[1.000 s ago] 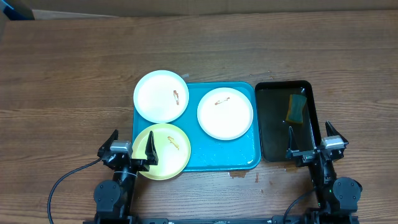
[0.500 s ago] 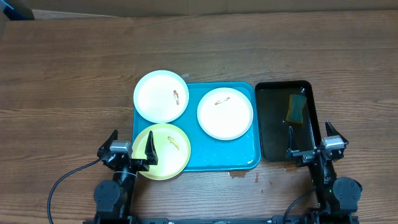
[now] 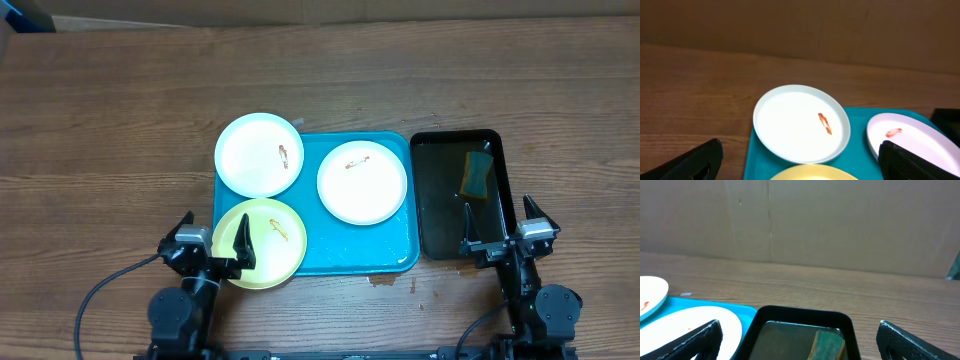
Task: Clean dirty plates on tray and stack at the side
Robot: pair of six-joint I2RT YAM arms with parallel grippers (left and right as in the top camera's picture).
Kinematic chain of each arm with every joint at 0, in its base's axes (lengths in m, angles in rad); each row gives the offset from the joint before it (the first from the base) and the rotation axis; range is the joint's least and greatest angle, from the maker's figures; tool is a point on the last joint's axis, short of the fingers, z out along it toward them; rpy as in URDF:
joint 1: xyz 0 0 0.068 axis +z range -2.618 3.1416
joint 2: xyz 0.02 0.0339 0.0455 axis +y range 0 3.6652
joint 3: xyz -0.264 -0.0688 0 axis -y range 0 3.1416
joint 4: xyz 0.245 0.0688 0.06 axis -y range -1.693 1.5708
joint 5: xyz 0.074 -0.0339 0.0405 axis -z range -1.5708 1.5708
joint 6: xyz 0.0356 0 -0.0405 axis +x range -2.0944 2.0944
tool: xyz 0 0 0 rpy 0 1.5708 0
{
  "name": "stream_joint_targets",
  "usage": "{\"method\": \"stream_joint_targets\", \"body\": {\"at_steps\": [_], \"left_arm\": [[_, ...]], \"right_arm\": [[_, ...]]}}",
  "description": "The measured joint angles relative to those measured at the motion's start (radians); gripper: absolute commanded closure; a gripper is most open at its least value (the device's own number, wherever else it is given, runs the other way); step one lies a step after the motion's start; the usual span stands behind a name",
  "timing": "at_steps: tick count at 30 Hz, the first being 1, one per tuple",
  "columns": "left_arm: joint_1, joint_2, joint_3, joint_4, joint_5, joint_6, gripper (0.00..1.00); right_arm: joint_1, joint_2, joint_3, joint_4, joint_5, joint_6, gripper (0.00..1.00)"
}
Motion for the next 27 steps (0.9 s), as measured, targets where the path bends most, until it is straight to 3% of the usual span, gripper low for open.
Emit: {"method": "stream_joint_targets", "body": {"at_steps": [7,14,17,21,22,23,25,26,27], "left_arm": [[0.0,0.228,0.512,-0.397,0.01,-0.046,0.0],[0.0,0.771,1.138,-0.897,0.111,-0.021,0.0],[0.0,0.992,1.282,-0.977,0.218,-0.028,0.0],[0.0,1.205,1.321,-0.969,0.375,-0.072,0.0],[0.0,1.254,1.323,-0.968,0.409,-0.078,0.18],[0.0,1.304,1.324,-0.968,0.437,-0.086,0.5],[0.0,1.393,1.324,-0.973,0.482,-0.101,0.88],[-0.002,1.432,1.324,-0.98,0.499,-0.103,0.96],[-0.01,1.473,1.324,-0.99,0.512,-0.107,0.96]], "right_arm": [[0.0,0.0,0.0,0.0,0.0,0.0,0.0],[0.0,0.0,0.0,-0.001,0.0,0.0,0.0],[0.0,0.0,0.0,0.0,0.0,0.0,0.0],[0.0,0.0,0.0,0.0,0.0,0.0,0.0],[0.0,0.0,0.0,0.0,0.0,0.0,0.0],[0.0,0.0,0.0,0.0,0.0,0.0,0.0],[0.0,0.0,0.0,0.0,0.0,0.0,0.0],[0.0,0.0,0.0,0.0,0.0,0.0,0.0],[0.0,0.0,0.0,0.0,0.0,0.0,0.0]]}}
